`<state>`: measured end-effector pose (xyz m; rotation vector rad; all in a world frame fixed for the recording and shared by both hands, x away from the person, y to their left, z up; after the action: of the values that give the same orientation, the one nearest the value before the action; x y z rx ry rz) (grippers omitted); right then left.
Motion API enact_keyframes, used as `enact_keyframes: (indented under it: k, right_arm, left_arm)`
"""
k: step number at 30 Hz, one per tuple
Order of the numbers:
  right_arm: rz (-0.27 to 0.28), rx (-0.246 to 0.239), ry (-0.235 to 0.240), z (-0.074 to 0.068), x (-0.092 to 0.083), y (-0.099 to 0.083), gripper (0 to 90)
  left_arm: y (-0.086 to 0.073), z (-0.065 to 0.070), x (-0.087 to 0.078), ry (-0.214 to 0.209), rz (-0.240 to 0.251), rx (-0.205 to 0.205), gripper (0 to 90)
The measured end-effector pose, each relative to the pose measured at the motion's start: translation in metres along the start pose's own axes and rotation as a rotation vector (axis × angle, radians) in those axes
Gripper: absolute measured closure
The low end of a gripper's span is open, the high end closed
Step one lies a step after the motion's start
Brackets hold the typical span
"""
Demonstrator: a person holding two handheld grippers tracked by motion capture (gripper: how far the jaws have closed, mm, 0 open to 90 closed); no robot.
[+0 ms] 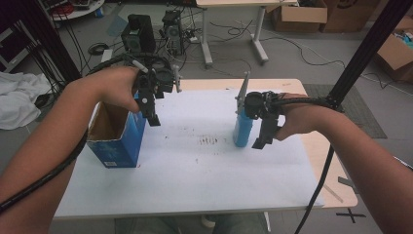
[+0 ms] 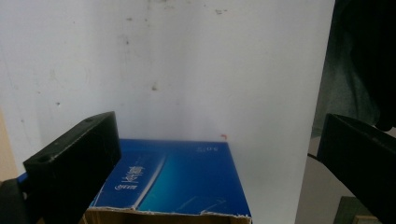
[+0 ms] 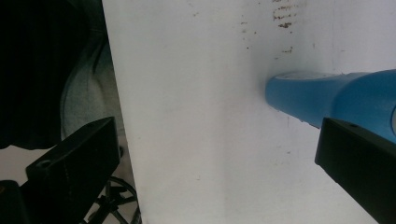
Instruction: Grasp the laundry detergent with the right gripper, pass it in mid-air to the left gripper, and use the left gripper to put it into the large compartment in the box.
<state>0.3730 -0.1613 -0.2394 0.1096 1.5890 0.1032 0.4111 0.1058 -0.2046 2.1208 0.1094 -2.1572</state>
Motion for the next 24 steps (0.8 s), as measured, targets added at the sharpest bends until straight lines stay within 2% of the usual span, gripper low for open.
enact_keyframes:
  k: [4,5,6,7,8,9,10,11,12,13,14,15,16,17,18,19,20,22,23,24]
  right_arm:
    - [0.03,-0.001,-0.006,-0.003,0.0,-0.002,0.0]
    - [0.066,-0.01,-0.015,-0.006,0.0,-0.003,0.0]
    - [0.066,-0.01,-0.015,-0.006,0.0,-0.003,0.0]
    - [0.124,-0.017,-0.028,-0.009,0.002,-0.005,0.0]
    - [0.124,-0.017,-0.028,-0.009,0.002,-0.005,0.0]
    - [0.161,-0.019,-0.036,-0.011,0.003,-0.006,0.0]
    - [0.243,-0.014,-0.071,-0.014,0.005,-0.007,0.0]
    - [0.286,-0.014,-0.089,-0.015,0.007,-0.008,0.0]
    - [0.286,-0.014,-0.089,-0.015,0.007,-0.008,0.0]
    - [0.367,-0.005,-0.13,-0.018,0.01,-0.01,0.0]
    - [0.405,-0.002,-0.155,-0.02,0.011,-0.01,0.0]
    - [0.405,-0.002,-0.155,-0.02,0.011,-0.01,0.0]
    - [0.442,0.01,-0.175,-0.021,0.012,-0.011,0.0]
    - [0.505,0.036,-0.215,-0.024,0.013,-0.011,0.0]
    - [0.505,0.036,-0.215,-0.024,0.013,-0.011,0.0]
    - [0.588,0.076,-0.271,-0.028,0.015,-0.012,0.0]
    - [0.624,0.099,-0.292,-0.029,0.017,-0.013,0.0]
    - [0.683,0.159,-0.352,-0.032,0.02,-0.015,0.0]
    - [0.712,0.188,-0.364,-0.033,0.021,-0.016,0.0]
    - [0.712,0.188,-0.364,-0.033,0.021,-0.016,0.0]
  left_arm:
    - [0.001,0.002,0.0,0.001,0.004,0.001,0.1]
    - [0.001,0.003,0.0,0.005,0.007,0.005,0.1]
    - [0.001,0.003,0.0,0.005,0.007,0.005,0.1]
    - [0.001,0.003,-0.001,0.005,0.005,0.009,0.1]
    - [0.0,0.003,-0.001,0.007,0.01,0.008,0.1]
    - [0.0,0.003,-0.001,0.007,0.014,0.004,0.1]
    - [-0.001,0.003,-0.001,0.007,0.013,0.004,0.1]
    - [-0.001,0.003,0.001,0.004,0.018,0.002,0.1]
    - [-0.001,0.003,0.001,0.004,0.018,0.002,0.1]
    - [-0.001,0.003,0.001,0.004,0.015,0.004,0.1]
    - [-0.001,0.003,0.001,0.004,0.011,0.007,0.1]
    - [-0.001,0.003,0.002,0.005,0.011,0.007,0.1]
    - [-0.001,0.003,0.002,0.006,0.016,0.007,0.1]
    - [-0.001,0.004,0.001,0.006,0.017,0.009,0.1]
    - [-0.001,0.004,0.001,0.006,0.017,0.009,0.1]
    - [0.0,0.004,0.001,0.008,0.02,0.009,0.1]
    - [0.0,0.004,0.0,0.008,0.02,0.014,0.1]
    - [0.0,0.005,0.0,0.01,0.026,0.016,0.1]
    - [0.001,0.005,0.0,0.01,0.026,0.02,0.1]
    - [0.001,0.005,0.0,0.009,0.028,0.022,0.1]
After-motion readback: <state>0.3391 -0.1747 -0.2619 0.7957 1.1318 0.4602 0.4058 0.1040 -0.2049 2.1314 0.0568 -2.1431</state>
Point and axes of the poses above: each handheld gripper's, and its own axes: x roughly forward along the jaws, y roughly out of its top, z roughly to its right, the point moved 1 cm from there along x, roughly forward along the jaws, and after that the axes turned 4 degrees about -x, right-handed, at the moved point
